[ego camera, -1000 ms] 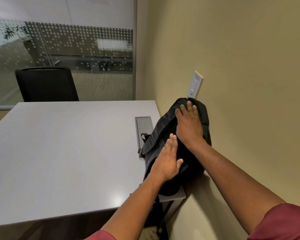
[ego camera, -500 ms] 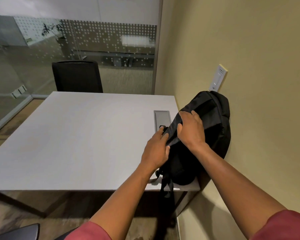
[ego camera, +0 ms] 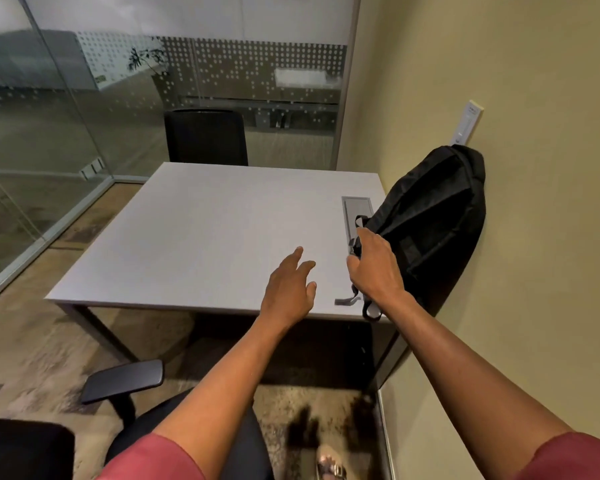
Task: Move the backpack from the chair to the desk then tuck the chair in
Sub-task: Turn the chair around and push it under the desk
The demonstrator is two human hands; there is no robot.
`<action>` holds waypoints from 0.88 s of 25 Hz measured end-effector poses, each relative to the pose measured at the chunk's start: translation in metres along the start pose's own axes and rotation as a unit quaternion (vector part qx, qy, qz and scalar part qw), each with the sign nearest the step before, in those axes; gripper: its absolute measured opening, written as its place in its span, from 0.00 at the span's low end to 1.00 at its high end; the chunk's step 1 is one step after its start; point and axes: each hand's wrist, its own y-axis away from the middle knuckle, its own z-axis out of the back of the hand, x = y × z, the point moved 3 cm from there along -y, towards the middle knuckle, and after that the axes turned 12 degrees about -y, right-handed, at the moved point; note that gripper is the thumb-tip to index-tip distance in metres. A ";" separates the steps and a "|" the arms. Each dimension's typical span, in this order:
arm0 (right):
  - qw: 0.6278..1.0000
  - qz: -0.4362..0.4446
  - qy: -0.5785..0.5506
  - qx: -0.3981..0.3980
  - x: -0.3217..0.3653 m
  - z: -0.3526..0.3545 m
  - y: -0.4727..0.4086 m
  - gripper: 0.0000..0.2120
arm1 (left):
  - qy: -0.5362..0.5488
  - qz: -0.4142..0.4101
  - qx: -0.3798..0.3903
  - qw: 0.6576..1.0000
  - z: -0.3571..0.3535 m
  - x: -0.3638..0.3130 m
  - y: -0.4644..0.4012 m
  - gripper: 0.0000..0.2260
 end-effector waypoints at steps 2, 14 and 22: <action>1.000 -0.003 -0.006 0.011 0.021 -0.013 0.033 0.27 | 0.011 0.011 0.003 1.000 0.014 0.014 0.032 0.20; 0.994 0.031 -0.055 0.090 0.112 -0.057 0.144 0.31 | -0.023 0.089 -0.014 0.996 0.086 0.079 0.164 0.17; 0.969 0.086 -0.146 0.182 0.163 -0.111 0.228 0.36 | -0.014 0.165 0.010 0.986 0.119 0.120 0.275 0.19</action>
